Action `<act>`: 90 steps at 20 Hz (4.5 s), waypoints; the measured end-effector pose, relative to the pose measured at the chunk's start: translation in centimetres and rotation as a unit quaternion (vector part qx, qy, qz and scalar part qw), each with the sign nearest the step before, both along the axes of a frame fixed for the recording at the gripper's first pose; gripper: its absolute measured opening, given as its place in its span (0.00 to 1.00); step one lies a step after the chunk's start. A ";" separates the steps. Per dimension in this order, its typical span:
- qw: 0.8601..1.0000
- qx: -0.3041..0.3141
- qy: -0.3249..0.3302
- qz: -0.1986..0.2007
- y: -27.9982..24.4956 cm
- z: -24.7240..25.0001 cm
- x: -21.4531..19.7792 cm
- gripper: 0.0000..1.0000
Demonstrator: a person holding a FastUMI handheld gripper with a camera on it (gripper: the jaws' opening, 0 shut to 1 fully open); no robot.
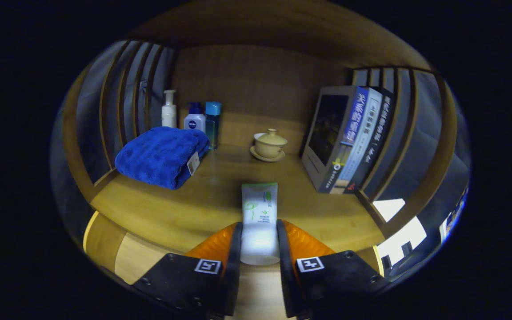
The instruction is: Pull open the drawer, take out the items inside it, and place them on the countertop above the cabinet.
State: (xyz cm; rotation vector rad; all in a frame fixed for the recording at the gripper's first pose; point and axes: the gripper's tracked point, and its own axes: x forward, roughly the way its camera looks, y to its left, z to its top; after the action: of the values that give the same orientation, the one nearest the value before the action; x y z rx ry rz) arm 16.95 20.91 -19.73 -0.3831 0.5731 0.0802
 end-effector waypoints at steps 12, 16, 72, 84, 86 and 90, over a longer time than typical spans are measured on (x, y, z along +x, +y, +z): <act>0.999 0.040 -0.011 -0.013 -1.1 1.8 -3.5 0.99; 0.998 0.058 -0.024 -0.017 -1.3 2.7 -5.1 0.99; 0.987 0.125 -0.087 -0.047 -2.3 -2.4 -22.5 0.97; 0.990 0.097 -0.093 -0.048 -1.1 -2.6 -15.7 0.97; 0.989 0.106 -0.092 -0.051 -1.0 -2.7 -14.8 0.97; 0.988 0.117 -0.086 -0.055 -0.8 -3.0 -13.1 0.97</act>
State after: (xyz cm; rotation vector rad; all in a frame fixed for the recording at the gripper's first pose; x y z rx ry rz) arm 3.82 20.15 -22.76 -0.1267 0.4071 0.0070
